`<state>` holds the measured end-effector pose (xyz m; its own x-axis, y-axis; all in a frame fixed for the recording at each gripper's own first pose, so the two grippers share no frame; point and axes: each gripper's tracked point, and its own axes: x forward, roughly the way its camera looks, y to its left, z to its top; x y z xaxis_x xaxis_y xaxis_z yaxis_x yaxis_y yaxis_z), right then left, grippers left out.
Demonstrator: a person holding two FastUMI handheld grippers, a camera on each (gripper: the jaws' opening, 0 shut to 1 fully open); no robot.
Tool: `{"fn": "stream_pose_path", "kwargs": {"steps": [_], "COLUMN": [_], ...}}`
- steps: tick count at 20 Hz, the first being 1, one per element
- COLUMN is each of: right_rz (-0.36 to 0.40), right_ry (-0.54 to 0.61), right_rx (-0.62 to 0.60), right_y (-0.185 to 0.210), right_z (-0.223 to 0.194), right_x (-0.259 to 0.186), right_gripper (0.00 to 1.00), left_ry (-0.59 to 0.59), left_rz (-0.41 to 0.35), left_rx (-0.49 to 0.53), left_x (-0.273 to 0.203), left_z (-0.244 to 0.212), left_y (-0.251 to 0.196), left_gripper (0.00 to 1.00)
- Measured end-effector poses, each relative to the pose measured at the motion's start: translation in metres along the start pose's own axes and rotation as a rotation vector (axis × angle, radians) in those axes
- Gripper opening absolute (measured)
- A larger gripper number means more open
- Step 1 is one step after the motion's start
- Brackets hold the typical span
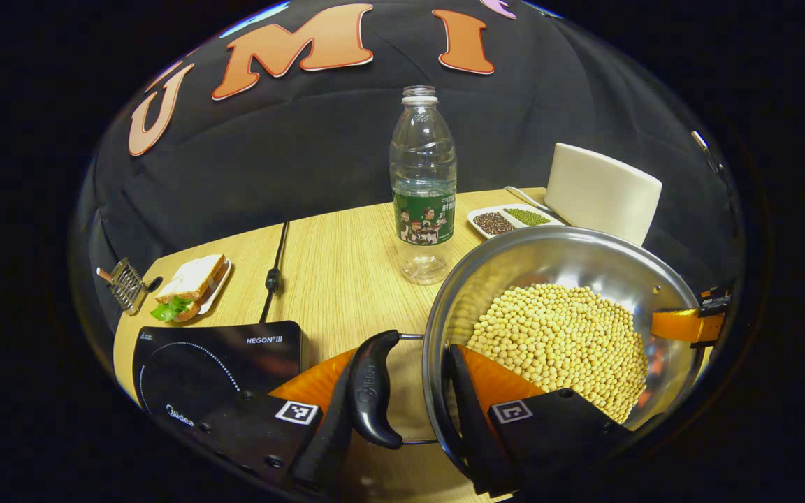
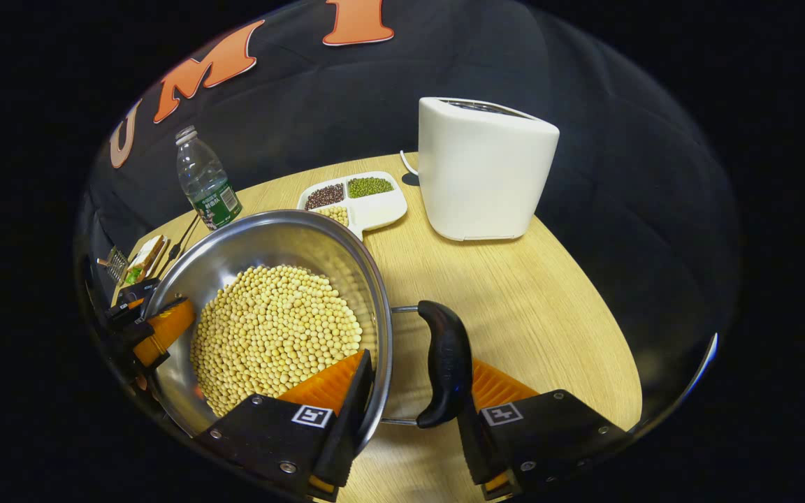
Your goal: First push the handle of the pot to place it horizontally, then grasp the pot with both hands and set it on the induction cooktop.
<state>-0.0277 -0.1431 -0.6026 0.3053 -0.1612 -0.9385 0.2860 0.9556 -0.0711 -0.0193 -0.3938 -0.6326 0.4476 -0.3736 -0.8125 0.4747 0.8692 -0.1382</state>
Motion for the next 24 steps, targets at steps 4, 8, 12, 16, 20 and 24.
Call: {"fn": "stream_pose_path", "kwargs": {"steps": [4,8,12,16,20,24], "right_rz": [0.013,0.025,0.053,0.099,0.147,0.19], "right_ry": [-0.036,-0.083,-0.125,-0.154,-0.178,-0.188], "right_rx": [0.009,-0.003,-0.025,-0.057,-0.099,-0.144], "right_y": [0.009,0.025,0.052,0.097,0.146,0.197], "right_z": [0.01,0.023,0.036,0.046,0.054,0.058], "right_x": [-0.013,-0.036,-0.063,-0.084,-0.1,-0.114], "right_gripper": [0.63,0.63,0.62,0.63,0.58,0.58], "left_ry": [-0.046,-0.061,-0.081,-0.101,-0.118,-0.123], "left_rz": [0.024,0.043,0.075,0.133,0.189,0.243], "left_rx": [0.018,0.0,-0.021,-0.045,-0.075,-0.108], "left_x": [-0.022,-0.042,-0.077,-0.11,-0.141,-0.164], "left_z": [0.018,0.03,0.037,0.043,0.04,0.035], "left_y": [0.01,0.029,0.058,0.105,0.155,0.203], "left_gripper": [0.73,0.72,0.75,0.75,0.75,0.74]}}
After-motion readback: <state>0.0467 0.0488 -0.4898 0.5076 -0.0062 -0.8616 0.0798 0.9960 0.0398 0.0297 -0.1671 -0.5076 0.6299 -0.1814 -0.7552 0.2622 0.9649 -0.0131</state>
